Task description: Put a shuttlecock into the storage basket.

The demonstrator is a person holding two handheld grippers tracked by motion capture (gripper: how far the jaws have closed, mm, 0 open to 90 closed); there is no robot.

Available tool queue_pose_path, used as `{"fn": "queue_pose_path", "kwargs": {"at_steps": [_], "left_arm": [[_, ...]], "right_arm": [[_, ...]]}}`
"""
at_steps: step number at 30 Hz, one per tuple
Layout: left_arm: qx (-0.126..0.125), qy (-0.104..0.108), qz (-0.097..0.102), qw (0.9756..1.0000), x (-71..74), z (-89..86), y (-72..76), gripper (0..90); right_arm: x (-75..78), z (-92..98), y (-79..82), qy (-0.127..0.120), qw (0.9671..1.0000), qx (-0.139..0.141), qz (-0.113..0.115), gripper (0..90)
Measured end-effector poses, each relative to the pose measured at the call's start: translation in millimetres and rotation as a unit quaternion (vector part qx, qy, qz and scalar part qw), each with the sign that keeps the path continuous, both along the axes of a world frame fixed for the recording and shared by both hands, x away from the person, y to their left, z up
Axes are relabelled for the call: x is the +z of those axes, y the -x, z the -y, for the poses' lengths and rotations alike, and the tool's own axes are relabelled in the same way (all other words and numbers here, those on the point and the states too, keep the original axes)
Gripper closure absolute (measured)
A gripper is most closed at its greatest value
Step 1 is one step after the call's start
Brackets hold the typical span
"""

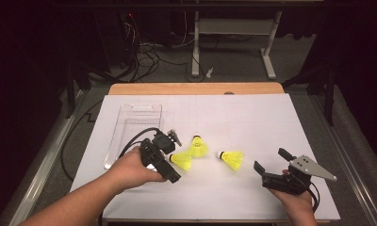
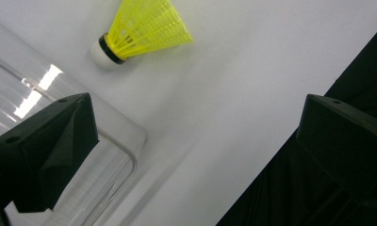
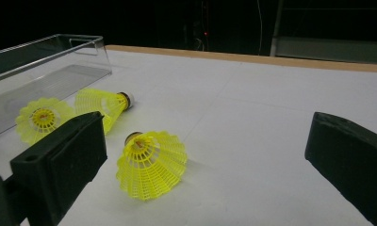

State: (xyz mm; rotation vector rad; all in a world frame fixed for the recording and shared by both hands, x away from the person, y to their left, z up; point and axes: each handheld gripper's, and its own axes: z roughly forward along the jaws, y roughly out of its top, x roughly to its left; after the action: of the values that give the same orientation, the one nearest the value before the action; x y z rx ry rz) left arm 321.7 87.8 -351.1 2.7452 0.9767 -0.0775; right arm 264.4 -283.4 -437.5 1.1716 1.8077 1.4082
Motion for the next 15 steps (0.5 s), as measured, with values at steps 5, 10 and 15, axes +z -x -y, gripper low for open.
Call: {"fn": "queue_pose_path", "kwargs": {"at_steps": [5,10,15], "left_arm": [[-0.003,-0.008,-0.002,1.0000,-5.5,9.7,-6.4,0.5],[-0.001,-0.013,-0.007,0.9999,-10.5,18.1,-14.6,0.6],[-0.004,-0.029,-0.012,0.9995,-13.5,27.0,-20.9,0.6]], "right_arm": [[0.2,0.9,0.1,-0.002,1.0000,0.000,0.001,0.1],[0.6,2.0,0.1,-0.004,1.0000,-0.001,0.001,0.1],[-0.2,2.1,-0.4,-0.004,1.0000,0.005,-0.002,0.2]]}}
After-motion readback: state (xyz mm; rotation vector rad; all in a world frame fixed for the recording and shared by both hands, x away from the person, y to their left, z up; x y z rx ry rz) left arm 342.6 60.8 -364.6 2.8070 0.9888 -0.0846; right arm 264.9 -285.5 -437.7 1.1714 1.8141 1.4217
